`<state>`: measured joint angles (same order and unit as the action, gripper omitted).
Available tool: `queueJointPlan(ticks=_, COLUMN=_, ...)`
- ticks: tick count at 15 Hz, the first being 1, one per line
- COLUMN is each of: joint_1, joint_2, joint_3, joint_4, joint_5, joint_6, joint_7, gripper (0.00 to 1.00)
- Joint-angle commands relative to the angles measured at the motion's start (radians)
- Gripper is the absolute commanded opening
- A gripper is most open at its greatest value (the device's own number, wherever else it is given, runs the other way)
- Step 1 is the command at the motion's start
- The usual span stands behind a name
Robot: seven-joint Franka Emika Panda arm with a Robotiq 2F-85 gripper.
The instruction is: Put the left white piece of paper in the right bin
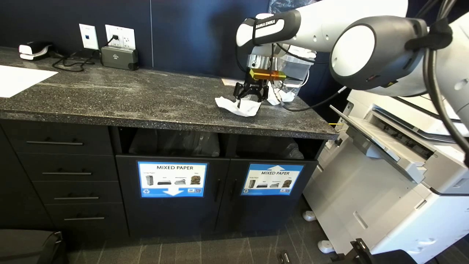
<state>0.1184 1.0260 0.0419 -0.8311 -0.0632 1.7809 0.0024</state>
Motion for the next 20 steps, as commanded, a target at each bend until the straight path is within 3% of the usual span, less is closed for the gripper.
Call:
queueJointPlan(ticks=1, joint_1=0.003, joint_2=0.047, joint_3=-0.003, joint_4=0.094, joint_5=0.003, joint_6=-0.039, joint_7=0.02, gripper=1.0)
queueJointPlan(ticks=2, joint_1=0.002, joint_2=0.049, joint_3=-0.003, joint_4=0.099, joint_5=0.003, joint_6=-0.043, joint_7=0.021, gripper=1.0)
queueJointPlan(ticks=3, joint_1=0.002, joint_2=0.052, joint_3=-0.004, joint_4=0.103, joint_5=0.002, joint_6=-0.039, joint_7=0.023, gripper=0.75)
queueJointPlan(ticks=5, joint_1=0.0, joint_2=0.056, joint_3=-0.004, joint_4=0.111, joint_5=0.002, joint_6=-0.038, joint_7=0.024, gripper=0.68)
queueJointPlan(ticks=13, joint_1=-0.004, joint_2=0.06, joint_3=-0.003, joint_4=0.124, joint_5=0.002, joint_6=-0.039, joint_7=0.028, gripper=0.05)
queueJointPlan(ticks=16, joint_1=-0.009, joint_2=0.057, joint_3=0.0, joint_4=0.124, joint_5=0.003, joint_6=-0.059, joint_7=0.017, gripper=0.0)
queueJointPlan(ticks=20, joint_1=-0.022, joint_2=0.036, joint_3=0.007, joint_4=0.1, joint_5=0.01, joint_6=-0.115, joint_7=0.0, gripper=0.01)
